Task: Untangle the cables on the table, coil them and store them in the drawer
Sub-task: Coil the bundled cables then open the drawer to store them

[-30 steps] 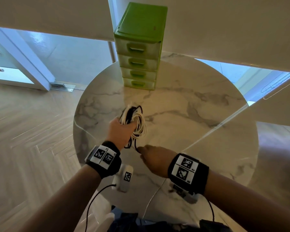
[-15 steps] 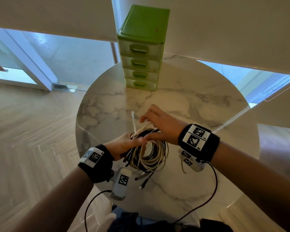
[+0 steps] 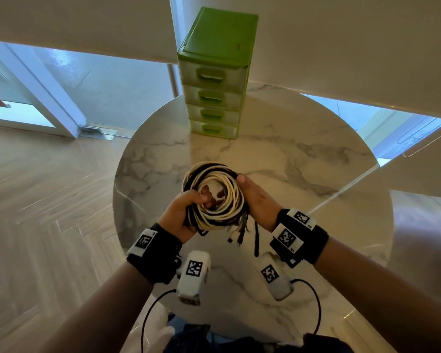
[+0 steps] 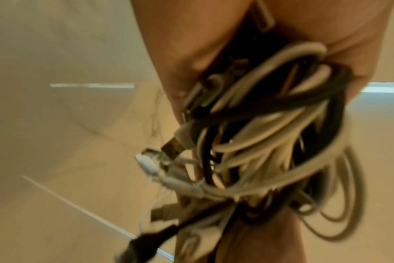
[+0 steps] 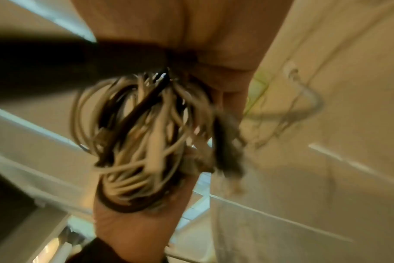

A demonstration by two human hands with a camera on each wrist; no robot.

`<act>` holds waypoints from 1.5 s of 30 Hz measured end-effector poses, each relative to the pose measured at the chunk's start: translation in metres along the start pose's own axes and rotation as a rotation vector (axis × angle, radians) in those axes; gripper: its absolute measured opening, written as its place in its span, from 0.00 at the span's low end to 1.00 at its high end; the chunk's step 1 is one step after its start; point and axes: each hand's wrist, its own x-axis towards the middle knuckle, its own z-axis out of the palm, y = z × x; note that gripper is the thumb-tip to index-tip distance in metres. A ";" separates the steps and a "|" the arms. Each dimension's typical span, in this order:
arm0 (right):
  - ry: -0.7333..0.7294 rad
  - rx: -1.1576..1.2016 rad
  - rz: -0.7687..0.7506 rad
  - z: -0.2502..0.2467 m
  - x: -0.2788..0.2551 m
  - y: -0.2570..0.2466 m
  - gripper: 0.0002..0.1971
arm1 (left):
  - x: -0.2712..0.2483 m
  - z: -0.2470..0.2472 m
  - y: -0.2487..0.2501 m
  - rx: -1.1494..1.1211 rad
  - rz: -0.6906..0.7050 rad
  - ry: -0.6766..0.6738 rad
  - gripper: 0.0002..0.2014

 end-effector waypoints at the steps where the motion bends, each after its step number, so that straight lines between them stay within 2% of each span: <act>1: 0.006 0.137 0.041 0.004 0.002 -0.002 0.25 | 0.002 0.003 -0.002 -0.014 0.024 0.009 0.14; 3: 0.024 0.365 0.114 0.007 0.003 -0.011 0.26 | 0.007 0.008 -0.007 -0.004 0.057 0.064 0.22; 5: 0.038 0.461 0.132 0.004 0.005 -0.015 0.24 | 0.010 0.012 -0.011 0.013 0.084 0.137 0.26; 7: 0.061 0.471 0.143 0.001 0.006 -0.017 0.25 | 0.011 0.013 -0.013 0.023 0.119 0.180 0.23; 11: 0.188 0.455 0.175 0.000 0.011 -0.015 0.22 | 0.011 0.020 -0.014 0.101 0.162 0.258 0.08; 12: 0.209 0.471 0.169 0.000 0.012 -0.016 0.21 | 0.012 0.022 -0.015 0.117 0.151 0.288 0.07; 14: 0.229 0.490 0.153 -0.001 0.015 -0.018 0.21 | 0.013 0.025 -0.015 0.116 0.097 0.320 0.13; 16: 0.227 0.463 0.126 -0.002 0.018 -0.017 0.21 | 0.013 0.022 -0.015 0.091 0.001 0.284 0.23; 17: 0.234 0.451 0.118 0.000 0.019 -0.016 0.21 | 0.013 0.020 -0.014 0.078 -0.054 0.254 0.25; 21: 0.334 0.408 0.112 0.010 0.020 -0.009 0.18 | 0.008 0.021 -0.014 0.021 -0.179 0.096 0.20; 23: 0.381 0.353 0.119 0.011 0.022 -0.005 0.16 | 0.008 0.021 -0.016 0.054 -0.185 0.085 0.19; 27: 0.421 0.212 0.113 0.012 0.022 -0.004 0.15 | 0.009 0.015 -0.020 0.228 -0.186 0.159 0.16; 30: 0.435 0.145 0.099 0.014 0.020 -0.002 0.15 | 0.009 0.010 -0.019 0.354 -0.209 0.138 0.15; 34: 0.437 0.117 0.082 0.016 0.015 0.000 0.14 | 0.009 0.008 -0.020 0.413 -0.140 0.147 0.14; 37: 0.440 0.116 0.060 0.018 0.015 -0.004 0.13 | 0.009 0.010 -0.023 0.326 -0.098 0.175 0.16; 40: 0.450 0.159 0.061 0.022 0.016 -0.004 0.14 | 0.005 0.014 -0.030 0.136 -0.155 0.160 0.20; 45: 0.465 0.282 0.079 0.028 0.012 0.001 0.13 | 0.000 0.013 -0.032 0.042 -0.231 0.115 0.15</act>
